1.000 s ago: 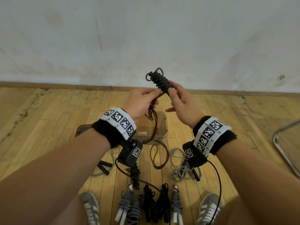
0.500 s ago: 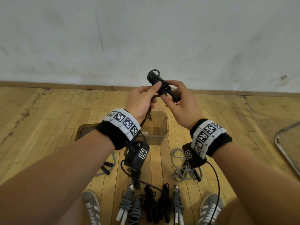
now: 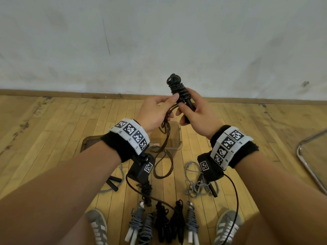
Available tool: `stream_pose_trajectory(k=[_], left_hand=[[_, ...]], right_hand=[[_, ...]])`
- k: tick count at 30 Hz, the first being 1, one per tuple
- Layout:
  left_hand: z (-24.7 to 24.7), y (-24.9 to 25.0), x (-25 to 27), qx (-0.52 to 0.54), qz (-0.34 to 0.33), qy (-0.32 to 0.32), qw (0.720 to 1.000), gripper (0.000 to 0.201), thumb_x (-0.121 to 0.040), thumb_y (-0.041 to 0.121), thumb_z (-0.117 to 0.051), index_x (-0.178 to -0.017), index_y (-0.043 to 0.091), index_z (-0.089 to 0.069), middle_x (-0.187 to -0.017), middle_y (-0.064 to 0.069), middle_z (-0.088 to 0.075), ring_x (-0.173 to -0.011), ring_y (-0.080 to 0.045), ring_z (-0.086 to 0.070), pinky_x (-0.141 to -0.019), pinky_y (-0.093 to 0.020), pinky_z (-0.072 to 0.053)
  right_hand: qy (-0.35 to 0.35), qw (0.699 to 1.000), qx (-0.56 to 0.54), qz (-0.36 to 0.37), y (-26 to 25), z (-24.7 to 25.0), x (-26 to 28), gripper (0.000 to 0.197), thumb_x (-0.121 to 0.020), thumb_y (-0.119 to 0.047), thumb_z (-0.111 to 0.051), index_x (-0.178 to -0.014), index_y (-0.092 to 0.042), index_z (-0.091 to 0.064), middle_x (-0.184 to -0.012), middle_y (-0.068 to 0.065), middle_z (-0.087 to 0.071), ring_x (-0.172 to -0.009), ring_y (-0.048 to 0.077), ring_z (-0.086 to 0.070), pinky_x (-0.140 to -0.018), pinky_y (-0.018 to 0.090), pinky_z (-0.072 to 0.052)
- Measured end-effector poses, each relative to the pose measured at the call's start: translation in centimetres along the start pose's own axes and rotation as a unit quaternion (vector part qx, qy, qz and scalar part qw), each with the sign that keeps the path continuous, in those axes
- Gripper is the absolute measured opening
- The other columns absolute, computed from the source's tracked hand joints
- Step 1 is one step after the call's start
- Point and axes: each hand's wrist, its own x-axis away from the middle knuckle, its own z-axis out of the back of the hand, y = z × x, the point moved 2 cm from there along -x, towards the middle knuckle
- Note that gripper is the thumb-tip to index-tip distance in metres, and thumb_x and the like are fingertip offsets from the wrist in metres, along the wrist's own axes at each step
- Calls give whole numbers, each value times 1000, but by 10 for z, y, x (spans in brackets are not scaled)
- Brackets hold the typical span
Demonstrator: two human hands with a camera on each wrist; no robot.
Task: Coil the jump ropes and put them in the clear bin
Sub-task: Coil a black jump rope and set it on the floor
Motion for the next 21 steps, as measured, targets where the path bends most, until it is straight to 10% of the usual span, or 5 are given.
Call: stream_pose_trajectory(k=[9,16,21], left_hand=[[4,-6,-1,-29,28,-48,998,25,-99,16,-66,-122,23,-71,-55,10,-58,-71,-11,-66,-89,-36,-56],[4,5,2,7,-2,-39,999,25,-100,13,-63,-124,11,-70,-70,0,-69,-70,-13,-68,-75,-23,-58],[1,7,4,10,-6,-22,1000,26,-98,25,-68,-121,13,-73,-68,-3,-68,-67,-15,-68,-81,-35,-58]], right_hand=[[33,997,59,-47,15,17,-7,47,-106,-21,-40,-150,-34,-29,-85,0,-55,-71,17,-52,-70,38,-47],[31,998,31,-35,10,13,-5,56,-111,-20,-30,-161,-36,-10,-95,1,-54,-85,14,-52,-80,32,-49],[5,997,77,6,8,8,-3,58,-109,-14,-37,-161,-31,-16,-100,-11,-55,-89,4,-58,-83,10,-47]])
